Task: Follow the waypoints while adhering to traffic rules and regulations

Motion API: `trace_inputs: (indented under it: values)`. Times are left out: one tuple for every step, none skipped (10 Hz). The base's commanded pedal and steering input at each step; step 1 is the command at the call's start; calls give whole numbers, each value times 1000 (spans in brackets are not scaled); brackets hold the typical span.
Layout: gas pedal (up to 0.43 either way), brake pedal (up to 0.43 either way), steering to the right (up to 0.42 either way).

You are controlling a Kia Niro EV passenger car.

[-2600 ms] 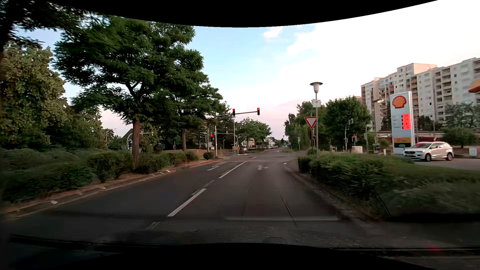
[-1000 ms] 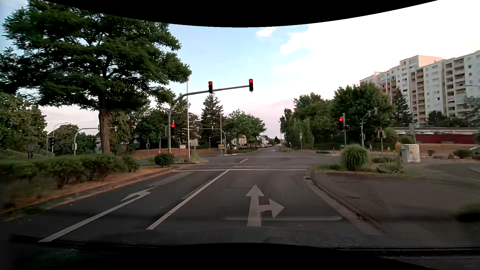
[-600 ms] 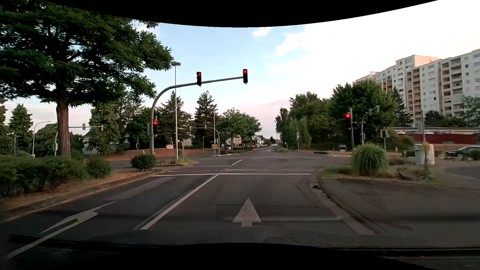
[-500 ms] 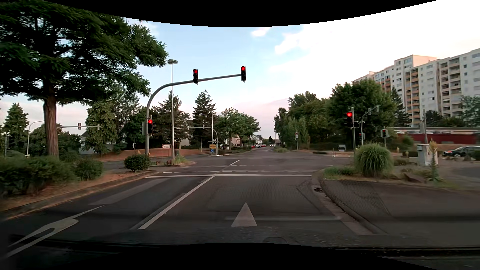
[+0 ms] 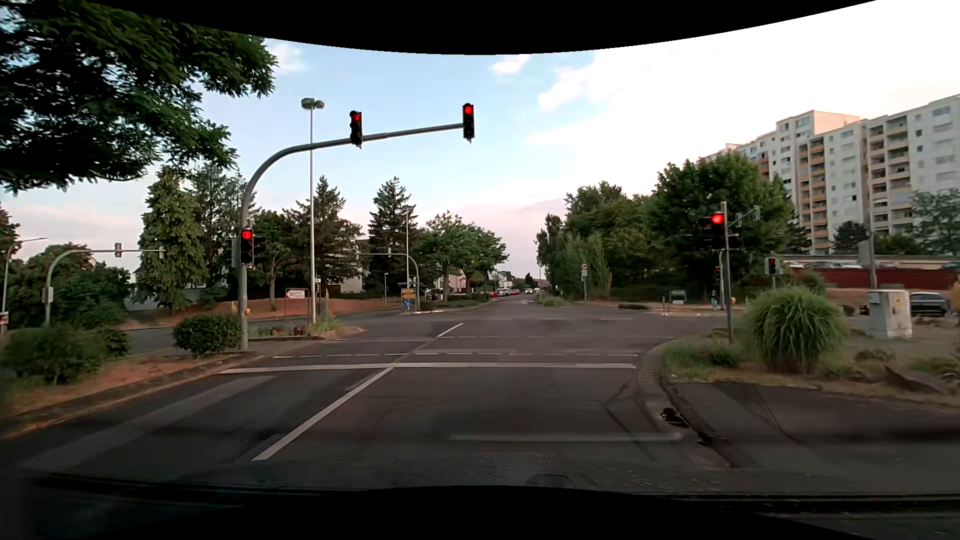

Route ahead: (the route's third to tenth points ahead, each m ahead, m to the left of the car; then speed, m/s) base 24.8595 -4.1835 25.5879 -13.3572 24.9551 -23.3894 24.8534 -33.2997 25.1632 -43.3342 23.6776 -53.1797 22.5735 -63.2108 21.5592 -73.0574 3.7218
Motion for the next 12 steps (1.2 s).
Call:
trace_inputs:
  values:
    - [0,256,57]
    - [0,262,57]
    - [0,256,56]
    - [0,262,56]
    - [0,262,57]
    - [0,262,56]
    - [0,262,57]
    - [0,262,57]
    - [0,262,57]
    - [0,262,57]
    - [0,262,57]
    - [0,262,56]
